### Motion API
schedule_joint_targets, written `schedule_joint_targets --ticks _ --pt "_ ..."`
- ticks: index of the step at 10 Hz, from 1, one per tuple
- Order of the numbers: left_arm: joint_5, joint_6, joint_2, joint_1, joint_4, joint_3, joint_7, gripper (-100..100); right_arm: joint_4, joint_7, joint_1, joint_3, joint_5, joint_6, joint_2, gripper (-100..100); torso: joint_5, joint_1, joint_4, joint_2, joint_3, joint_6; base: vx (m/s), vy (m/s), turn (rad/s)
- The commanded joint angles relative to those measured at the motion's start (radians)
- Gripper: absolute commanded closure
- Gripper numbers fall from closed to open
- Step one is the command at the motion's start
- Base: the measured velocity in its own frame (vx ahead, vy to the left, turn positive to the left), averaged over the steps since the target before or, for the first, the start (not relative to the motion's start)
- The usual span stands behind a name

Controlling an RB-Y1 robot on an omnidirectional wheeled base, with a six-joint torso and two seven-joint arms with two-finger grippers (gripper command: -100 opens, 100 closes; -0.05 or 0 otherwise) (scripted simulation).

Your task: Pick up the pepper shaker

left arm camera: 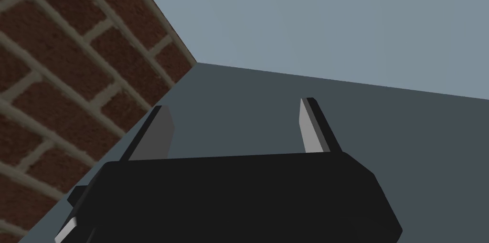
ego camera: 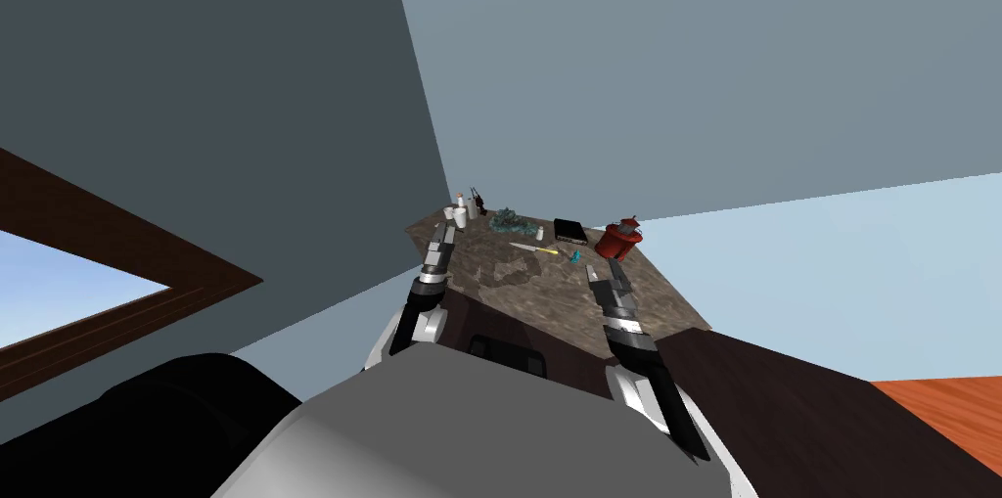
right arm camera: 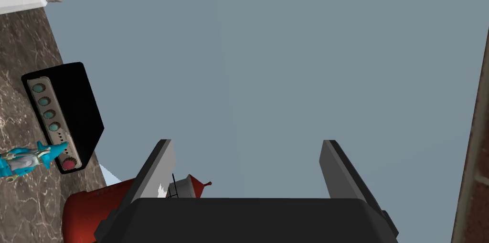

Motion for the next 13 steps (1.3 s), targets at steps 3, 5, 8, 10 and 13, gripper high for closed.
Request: schedule_joint_targets --ticks 3,5,8,10,13 --pt "0.000 0.000 0.000 0.000 0.000 0.000 0.000 0 0.093 -0.011 -0.006 0.012 -0.006 -0.022 -0.096 -100 0.000 0.000 0.000 -0.001 0.000 0.000 -0.093 0.026 0.075" --pt "0.000 0.000 0.000 0.000 0.000 0.000 0.000 0 0.132 -0.017 -0.010 0.020 -0.008 -0.034 -0.148 -100 0.000 0.001 0.000 0.000 0.000 0.000 -0.082 0.025 0.064" --pt "0.000 0.000 0.000 0.000 0.000 0.000 0.000 0 0.203 -0.023 -0.015 0.031 -0.009 -0.046 -0.213 -100 0.000 0.001 0.000 -0.001 -0.001 0.000 -0.077 0.021 0.083" --pt "0.000 0.000 0.000 0.000 0.000 0.000 0.000 0 0.256 -0.029 -0.021 0.043 -0.008 -0.058 -0.269 -100 0.000 0.000 0.000 0.000 0.000 0.000 -0.089 0.023 0.097" --pt "0.000 0.000 0.000 0.000 0.000 0.000 0.000 0 0.339 -0.041 -0.032 0.074 -0.004 -0.082 -0.355 -100 0.000 0.000 0.000 -0.002 -0.001 0.000 -0.062 0.030 0.127"
